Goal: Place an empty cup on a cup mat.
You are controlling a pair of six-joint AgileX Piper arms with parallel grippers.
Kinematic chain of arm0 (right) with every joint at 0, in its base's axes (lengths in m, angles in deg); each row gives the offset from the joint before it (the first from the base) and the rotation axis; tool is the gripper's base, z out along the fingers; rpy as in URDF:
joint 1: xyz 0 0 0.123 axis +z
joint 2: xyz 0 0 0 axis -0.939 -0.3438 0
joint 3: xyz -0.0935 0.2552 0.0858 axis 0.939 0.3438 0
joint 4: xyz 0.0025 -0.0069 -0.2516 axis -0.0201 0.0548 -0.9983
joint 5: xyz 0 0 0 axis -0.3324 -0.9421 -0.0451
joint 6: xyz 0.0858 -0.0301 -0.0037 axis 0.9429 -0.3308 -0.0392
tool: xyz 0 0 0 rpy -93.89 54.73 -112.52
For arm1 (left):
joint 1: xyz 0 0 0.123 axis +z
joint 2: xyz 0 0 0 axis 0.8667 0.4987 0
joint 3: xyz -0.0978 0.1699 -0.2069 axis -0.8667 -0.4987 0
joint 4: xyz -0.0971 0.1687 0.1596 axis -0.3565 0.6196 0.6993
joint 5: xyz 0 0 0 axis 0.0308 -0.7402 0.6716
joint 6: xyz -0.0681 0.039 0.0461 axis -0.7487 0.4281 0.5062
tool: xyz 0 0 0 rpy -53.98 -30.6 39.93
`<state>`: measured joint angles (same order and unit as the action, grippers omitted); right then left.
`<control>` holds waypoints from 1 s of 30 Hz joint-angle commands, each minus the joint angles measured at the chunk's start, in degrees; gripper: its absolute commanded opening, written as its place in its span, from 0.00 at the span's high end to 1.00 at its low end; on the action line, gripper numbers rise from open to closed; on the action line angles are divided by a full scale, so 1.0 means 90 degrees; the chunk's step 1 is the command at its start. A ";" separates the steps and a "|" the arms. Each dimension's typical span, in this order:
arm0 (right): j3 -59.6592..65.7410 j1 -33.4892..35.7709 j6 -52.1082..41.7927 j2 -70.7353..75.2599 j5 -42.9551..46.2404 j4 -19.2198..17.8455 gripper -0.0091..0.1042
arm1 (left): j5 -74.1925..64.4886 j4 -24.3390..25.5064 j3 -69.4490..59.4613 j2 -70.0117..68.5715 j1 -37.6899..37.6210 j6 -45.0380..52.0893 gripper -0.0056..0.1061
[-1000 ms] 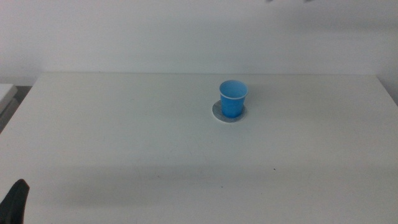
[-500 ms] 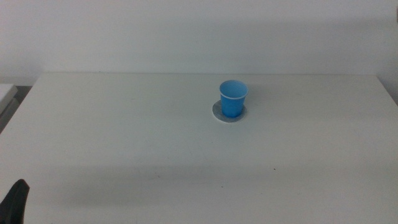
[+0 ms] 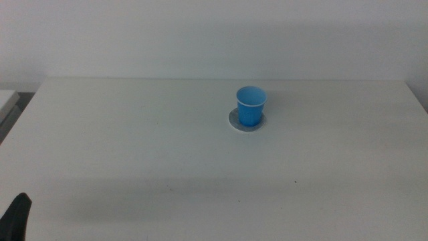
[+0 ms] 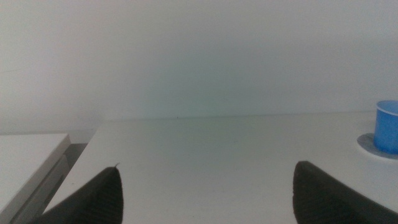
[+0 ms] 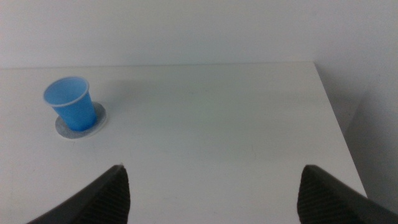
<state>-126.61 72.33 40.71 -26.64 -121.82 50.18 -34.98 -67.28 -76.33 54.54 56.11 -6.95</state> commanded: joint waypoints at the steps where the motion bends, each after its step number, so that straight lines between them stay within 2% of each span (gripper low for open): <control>1: 0.0085 -0.0033 -0.0002 0.0227 0.0099 -0.0117 0.20 | 0.0083 -0.0014 0.0003 -0.0023 -0.0007 -0.0018 0.11; 15: 0.0085 -0.0033 0.0014 0.0576 0.0054 -0.0070 0.20 | 0.0083 -0.0014 0.0003 -0.0023 -0.0007 -0.0018 0.11; 16: 0.0142 -0.0033 0.0014 0.0613 0.0054 0.0036 0.20 | 0.0083 -0.0014 0.0003 -0.0023 -0.0007 -0.0018 0.11; 19: 0.0475 -0.0033 0.0014 0.1150 0.0341 -0.0307 0.20 | 0.0083 -0.0014 0.0003 -0.0023 -0.0007 -0.0018 0.11; 21: 0.0923 -0.0078 0.0014 0.1583 0.0875 -0.0619 0.19 | 0.0083 -0.0014 0.0003 -0.0023 -0.0007 -0.0018 0.11; 24: 0.1901 -0.0238 0.0014 0.2407 0.1885 -0.0896 0.10 | 0.0083 -0.0014 0.0003 -0.0023 -0.0007 -0.0018 0.11; 26: 0.2522 -0.0363 0.0014 0.2936 0.2247 -0.0857 0.10 | 0.0083 -0.0014 0.0003 -0.0023 -0.0007 -0.0018 0.11; 30: 0.3393 -0.0414 -0.0064 0.3650 0.2375 -0.0315 0.10 | 0.0083 -0.0014 0.0003 -0.0023 -0.0007 -0.0018 0.11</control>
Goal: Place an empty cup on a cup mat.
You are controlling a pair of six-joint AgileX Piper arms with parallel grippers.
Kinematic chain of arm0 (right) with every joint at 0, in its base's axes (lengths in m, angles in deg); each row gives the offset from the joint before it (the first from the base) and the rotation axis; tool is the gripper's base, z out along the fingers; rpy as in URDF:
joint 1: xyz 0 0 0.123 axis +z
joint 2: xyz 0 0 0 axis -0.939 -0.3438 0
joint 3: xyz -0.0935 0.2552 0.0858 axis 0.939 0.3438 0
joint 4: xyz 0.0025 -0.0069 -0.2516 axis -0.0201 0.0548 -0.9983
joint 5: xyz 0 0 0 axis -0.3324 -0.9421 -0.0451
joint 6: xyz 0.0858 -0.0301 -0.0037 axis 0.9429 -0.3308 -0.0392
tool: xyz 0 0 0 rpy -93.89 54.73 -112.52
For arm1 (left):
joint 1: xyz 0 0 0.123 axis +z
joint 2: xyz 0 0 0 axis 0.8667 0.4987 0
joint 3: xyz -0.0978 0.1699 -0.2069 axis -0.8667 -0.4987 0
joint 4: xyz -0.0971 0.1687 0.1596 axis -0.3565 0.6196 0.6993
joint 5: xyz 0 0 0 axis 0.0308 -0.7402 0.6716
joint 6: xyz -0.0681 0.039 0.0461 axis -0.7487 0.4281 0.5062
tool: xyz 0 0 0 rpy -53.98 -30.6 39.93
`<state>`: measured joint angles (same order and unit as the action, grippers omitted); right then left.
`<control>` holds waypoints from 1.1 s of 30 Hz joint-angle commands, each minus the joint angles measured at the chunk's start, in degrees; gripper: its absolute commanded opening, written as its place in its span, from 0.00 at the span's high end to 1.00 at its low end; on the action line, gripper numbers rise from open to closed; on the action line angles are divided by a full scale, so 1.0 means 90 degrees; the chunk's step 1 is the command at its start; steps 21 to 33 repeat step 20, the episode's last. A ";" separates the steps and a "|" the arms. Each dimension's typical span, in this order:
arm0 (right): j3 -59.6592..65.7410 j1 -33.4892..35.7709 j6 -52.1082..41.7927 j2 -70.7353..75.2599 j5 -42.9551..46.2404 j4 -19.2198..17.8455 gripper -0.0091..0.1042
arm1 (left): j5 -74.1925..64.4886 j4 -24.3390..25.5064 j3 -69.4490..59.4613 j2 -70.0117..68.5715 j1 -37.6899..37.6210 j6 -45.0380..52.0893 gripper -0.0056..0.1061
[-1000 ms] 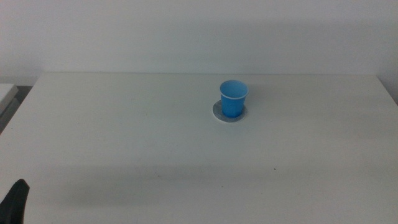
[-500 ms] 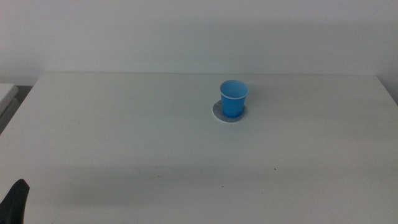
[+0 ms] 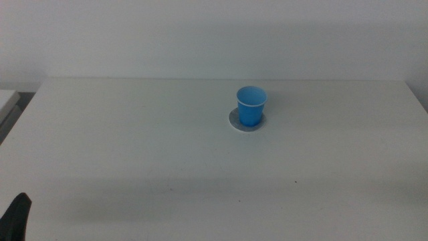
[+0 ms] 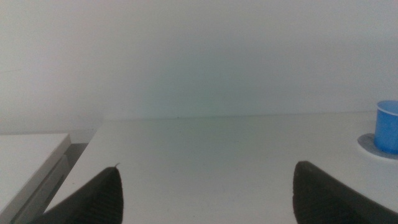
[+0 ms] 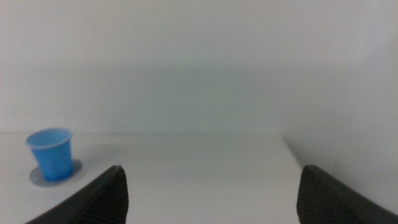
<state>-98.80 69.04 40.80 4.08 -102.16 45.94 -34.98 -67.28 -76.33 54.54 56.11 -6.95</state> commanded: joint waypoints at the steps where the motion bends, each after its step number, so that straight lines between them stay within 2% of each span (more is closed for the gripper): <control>1: 0.0469 -0.0049 -0.0208 0.0405 0.0191 0.0195 0.10 | 0.0083 -0.0014 0.0003 -0.0023 -0.0007 -0.0018 0.11; 4: 0.0837 -0.0049 -0.0408 0.0628 0.0178 0.0261 0.10 | 0.0083 -0.0014 0.0003 -0.0023 -0.0007 -0.0018 0.11; 8: 0.1131 -0.0049 -0.0408 0.0628 0.0309 0.0547 0.10 | 0.0083 -0.0014 0.0003 -0.0023 -0.0007 -0.0018 0.11; 11: 0.1131 -0.0049 -0.0408 0.0628 0.0583 0.0547 0.10 | 0.0083 -0.0014 0.0003 -0.0023 -0.0007 -0.0018 0.11; 33: 0.1131 -0.0049 -0.0373 0.0628 0.0554 0.0547 0.10 | 0.0083 -0.0014 0.0003 -0.0023 -0.0007 -0.0018 0.11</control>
